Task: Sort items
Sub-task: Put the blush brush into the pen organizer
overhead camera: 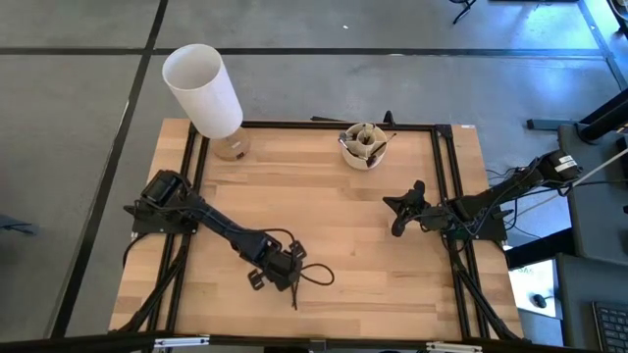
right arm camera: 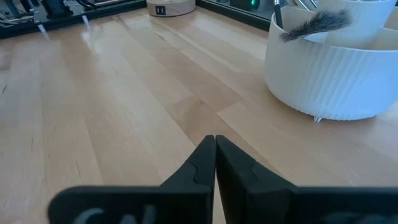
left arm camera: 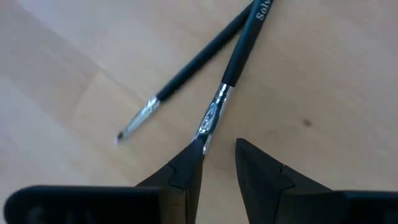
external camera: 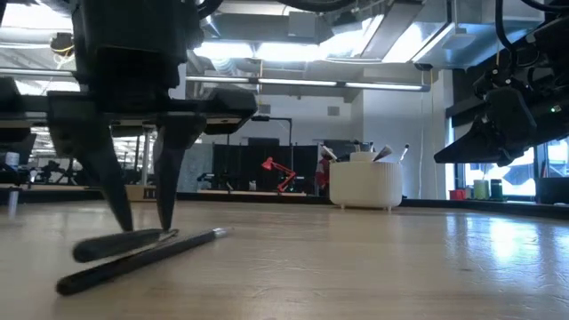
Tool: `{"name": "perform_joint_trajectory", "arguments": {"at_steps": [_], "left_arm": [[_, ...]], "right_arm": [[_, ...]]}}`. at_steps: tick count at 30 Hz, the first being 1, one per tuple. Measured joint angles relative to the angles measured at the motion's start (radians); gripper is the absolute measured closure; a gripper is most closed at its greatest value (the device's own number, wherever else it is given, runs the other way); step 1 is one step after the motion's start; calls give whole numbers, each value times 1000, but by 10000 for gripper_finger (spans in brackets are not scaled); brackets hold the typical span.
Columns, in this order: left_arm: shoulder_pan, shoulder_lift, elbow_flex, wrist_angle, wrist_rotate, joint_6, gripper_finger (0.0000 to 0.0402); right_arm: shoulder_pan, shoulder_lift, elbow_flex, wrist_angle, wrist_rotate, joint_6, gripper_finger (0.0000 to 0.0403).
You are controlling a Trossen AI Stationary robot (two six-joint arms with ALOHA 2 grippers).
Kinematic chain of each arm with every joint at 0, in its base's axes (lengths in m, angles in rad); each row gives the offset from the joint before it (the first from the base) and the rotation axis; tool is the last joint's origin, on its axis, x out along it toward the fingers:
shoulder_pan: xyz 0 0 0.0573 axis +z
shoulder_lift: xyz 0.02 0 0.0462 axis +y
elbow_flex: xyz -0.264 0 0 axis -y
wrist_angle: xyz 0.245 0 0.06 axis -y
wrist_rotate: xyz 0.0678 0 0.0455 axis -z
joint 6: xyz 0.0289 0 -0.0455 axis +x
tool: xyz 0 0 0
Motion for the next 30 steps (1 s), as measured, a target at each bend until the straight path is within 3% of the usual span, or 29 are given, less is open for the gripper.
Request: {"name": "perform_joint_trajectory", "arguments": {"at_steps": [11,23,30], "left_arm": [[0,0,1,19,-160,54,321],[1,0,14,21,-155,136,238],[4,0,14,75,-184,343,214]], "right_arm": [[0,0,0,0,0,0,389],[0,0,0,0,0,0,389],[0,0,0,0,0,-4,389]]}}
